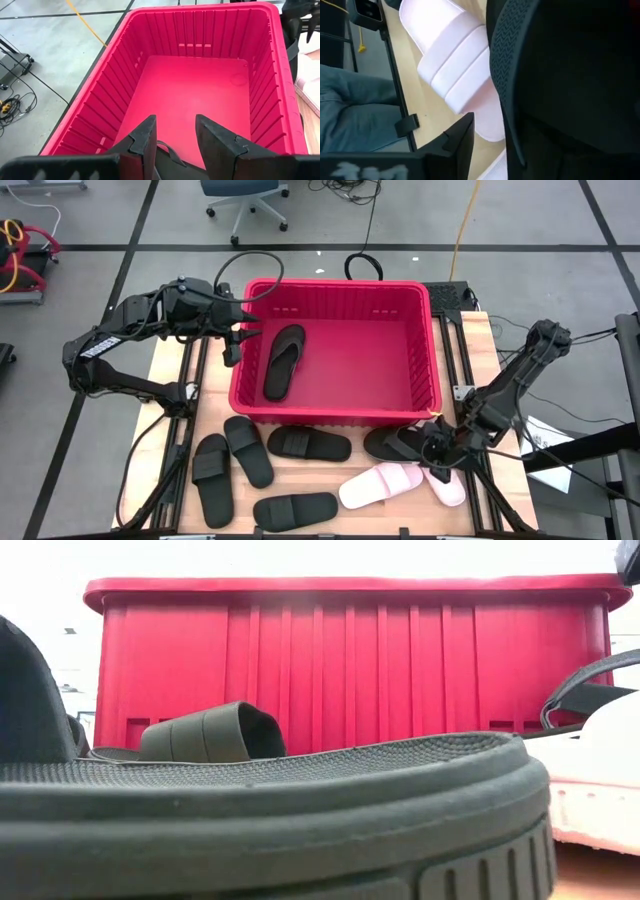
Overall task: Pick and place slides into bin
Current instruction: Put the black slipper into the red bin
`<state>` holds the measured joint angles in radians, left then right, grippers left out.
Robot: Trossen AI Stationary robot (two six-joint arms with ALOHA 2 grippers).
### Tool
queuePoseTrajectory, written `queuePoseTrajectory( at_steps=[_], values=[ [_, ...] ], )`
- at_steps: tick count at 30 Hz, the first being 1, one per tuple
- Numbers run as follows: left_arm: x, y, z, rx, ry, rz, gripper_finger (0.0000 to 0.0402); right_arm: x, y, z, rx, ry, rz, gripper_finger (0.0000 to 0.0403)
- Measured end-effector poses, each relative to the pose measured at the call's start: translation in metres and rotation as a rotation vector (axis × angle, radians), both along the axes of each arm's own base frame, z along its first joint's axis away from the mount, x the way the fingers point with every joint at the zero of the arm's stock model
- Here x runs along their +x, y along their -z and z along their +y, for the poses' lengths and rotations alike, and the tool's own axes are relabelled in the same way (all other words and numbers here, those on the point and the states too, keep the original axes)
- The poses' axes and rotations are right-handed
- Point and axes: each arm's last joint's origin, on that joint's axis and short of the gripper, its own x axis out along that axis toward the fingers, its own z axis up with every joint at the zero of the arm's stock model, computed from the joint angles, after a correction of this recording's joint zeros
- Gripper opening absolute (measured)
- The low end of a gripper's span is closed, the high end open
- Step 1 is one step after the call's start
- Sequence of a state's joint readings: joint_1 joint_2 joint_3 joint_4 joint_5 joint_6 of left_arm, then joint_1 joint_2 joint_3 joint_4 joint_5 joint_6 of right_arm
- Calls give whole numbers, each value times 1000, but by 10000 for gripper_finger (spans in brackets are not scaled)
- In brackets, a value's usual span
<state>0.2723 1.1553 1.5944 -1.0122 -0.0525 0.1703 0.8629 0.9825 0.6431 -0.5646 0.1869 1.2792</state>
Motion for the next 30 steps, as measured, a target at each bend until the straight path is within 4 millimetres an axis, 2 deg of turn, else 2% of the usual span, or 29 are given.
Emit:
queuePoseTrajectory(
  at_steps=[9,12,16,21,25,30],
  values=[
    [0,0,0,0,0,0,134,8,16,-2,57,24,-102,129],
    [0,0,0,0,0,0,134,9,22,-5,67,37,-111,98],
    [0,0,0,-1,0,0,134,8,27,-7,57,49,-98,20],
    [0,0,0,-3,-2,-1,134,8,27,-7,53,37,-104,5],
    [0,0,0,-3,-2,-1,134,10,18,-6,76,34,-125,2],
    [0,0,0,-3,-2,-1,134,16,-13,2,133,-14,-185,1]
  ],
)
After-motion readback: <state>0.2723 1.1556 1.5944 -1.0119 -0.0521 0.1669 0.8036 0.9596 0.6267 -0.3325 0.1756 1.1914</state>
